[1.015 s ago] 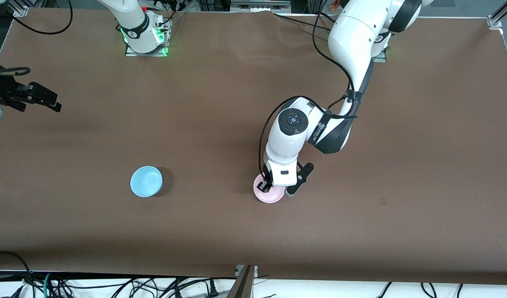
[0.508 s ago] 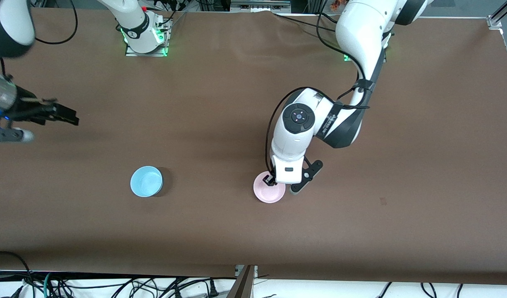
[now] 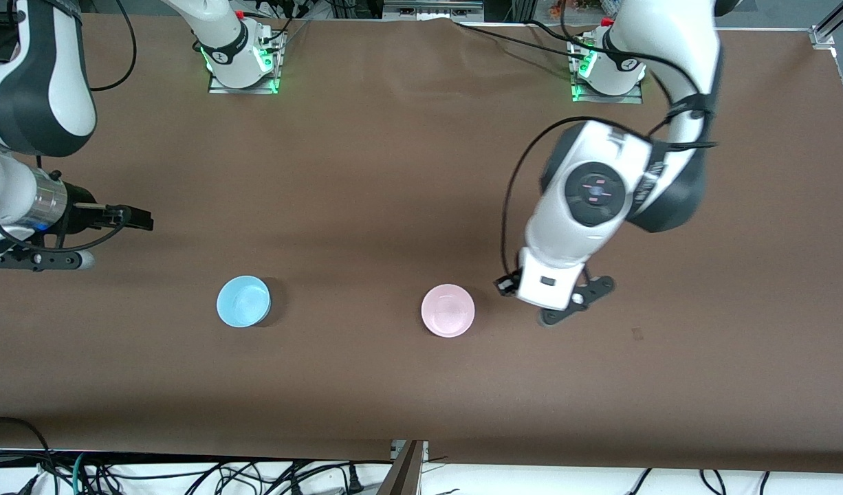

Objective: Stack pink and blue bowls on white bowl
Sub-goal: 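Raise the left gripper away while the right gripper reaches the blue bowl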

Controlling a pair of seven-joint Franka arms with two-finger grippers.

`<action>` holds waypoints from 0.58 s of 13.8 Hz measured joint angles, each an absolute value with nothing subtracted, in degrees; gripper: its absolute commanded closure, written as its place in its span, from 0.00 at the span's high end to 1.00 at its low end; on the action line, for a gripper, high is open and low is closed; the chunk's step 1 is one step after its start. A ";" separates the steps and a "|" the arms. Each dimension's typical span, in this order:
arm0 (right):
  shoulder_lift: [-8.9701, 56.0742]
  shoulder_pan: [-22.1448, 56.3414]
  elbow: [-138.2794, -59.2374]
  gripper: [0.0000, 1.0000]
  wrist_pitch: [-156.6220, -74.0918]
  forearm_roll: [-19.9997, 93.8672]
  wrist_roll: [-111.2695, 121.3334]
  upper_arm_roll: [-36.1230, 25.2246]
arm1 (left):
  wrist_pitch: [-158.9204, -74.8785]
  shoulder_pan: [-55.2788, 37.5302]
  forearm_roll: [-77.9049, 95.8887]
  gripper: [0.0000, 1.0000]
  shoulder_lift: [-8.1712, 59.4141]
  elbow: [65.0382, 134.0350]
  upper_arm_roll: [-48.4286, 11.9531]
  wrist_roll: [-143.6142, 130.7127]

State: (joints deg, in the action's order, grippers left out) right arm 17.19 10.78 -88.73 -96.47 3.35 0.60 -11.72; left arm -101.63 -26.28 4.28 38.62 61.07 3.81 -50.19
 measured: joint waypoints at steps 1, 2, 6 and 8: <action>18.61 10.90 -88.87 1.00 -98.68 3.66 0.58 -11.55 | -100.34 -24.99 4.43 0.32 37.95 61.07 3.81 -46.94; 20.49 11.11 -89.00 1.00 -101.16 4.59 0.55 -11.38 | -99.17 -23.72 4.47 0.33 37.32 61.08 3.79 -43.68; 29.13 12.45 -89.18 1.00 -111.60 8.67 0.55 -11.24 | -96.91 -19.66 4.64 0.37 35.78 61.09 3.80 -34.26; 32.72 13.49 -89.12 0.99 -116.85 8.82 0.41 -11.22 | -95.64 -18.18 4.65 0.37 35.19 61.10 3.83 -30.26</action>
State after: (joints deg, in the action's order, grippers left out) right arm 32.72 13.49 -89.12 -116.85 8.82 0.41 -11.22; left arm -95.64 -18.18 4.65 35.19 61.10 3.83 -30.26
